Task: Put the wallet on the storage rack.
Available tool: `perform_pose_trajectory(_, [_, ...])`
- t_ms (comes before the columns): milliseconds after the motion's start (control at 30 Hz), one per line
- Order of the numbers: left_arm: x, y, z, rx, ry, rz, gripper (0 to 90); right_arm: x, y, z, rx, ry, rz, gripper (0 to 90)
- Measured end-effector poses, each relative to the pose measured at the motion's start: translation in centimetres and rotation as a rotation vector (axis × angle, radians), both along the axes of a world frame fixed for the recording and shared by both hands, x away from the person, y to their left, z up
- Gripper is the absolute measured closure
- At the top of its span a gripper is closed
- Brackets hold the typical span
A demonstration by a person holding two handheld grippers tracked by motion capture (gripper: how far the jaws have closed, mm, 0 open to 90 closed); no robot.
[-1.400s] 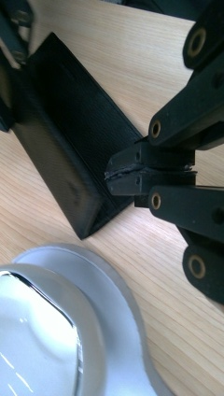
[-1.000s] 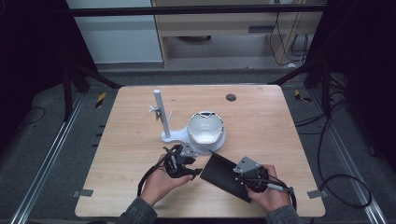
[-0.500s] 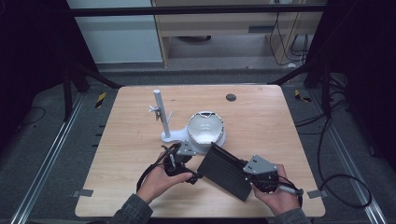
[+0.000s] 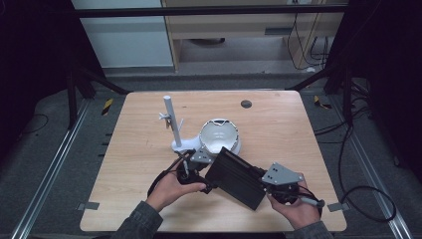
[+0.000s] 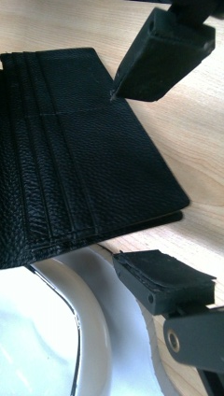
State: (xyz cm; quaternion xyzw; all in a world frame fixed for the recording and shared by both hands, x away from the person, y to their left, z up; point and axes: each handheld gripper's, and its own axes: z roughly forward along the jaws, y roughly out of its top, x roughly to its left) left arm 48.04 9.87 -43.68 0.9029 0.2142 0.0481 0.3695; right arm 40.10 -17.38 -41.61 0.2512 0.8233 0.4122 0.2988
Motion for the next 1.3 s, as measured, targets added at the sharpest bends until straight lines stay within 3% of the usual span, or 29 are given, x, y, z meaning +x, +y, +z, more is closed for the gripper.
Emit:
perform_pose_trajectory(333, [2.5,0.5,-0.6,-0.045,0.084,-0.018,27.0,1.0,0.6,0.9,0.052,-0.003,0.046,84.8])
perform_pose_trajectory(467, [3.0,1.3,-0.3,-0.073,0.134,-0.011,53.1,1.1,0.7,0.9,0.039,0.009,0.068,84.7])
perform_pose_trajectory(567, [2.5,1.9,0.5,-0.072,0.145,-0.020,64.4,0.7,0.8,0.7,0.039,0.008,0.084,84.3])
perform_pose_trajectory(733, [0.9,2.3,2.4,-0.073,0.135,-0.037,77.8,-0.2,0.8,0.0,0.016,0.018,0.086,79.2])
perform_pose_trajectory(833, [0.1,2.1,3.5,-0.075,0.116,-0.041,80.4,-0.5,0.7,-0.7,0.017,0.020,0.077,76.6])
perform_pose_trajectory(900, [-0.2,1.8,4.1,-0.053,0.103,-0.037,80.7,-0.6,0.7,-1.2,0.026,0.025,0.072,75.0])
perform_pose_trajectory(1000, [-0.1,1.6,4.8,-0.046,0.106,-0.027,81.1,-0.5,0.6,-1.5,0.033,0.027,0.068,73.2])
perform_pose_trajectory(1167, [0.1,1.4,5.9,-0.026,0.088,-0.010,81.4,-0.1,0.6,-2.3,0.044,0.060,0.041,61.5])
perform_pose_trajectory(1300, [0.2,1.1,6.9,-0.003,0.071,-0.004,81.6,0.1,0.9,-3.2,0.049,0.087,0.022,46.5])
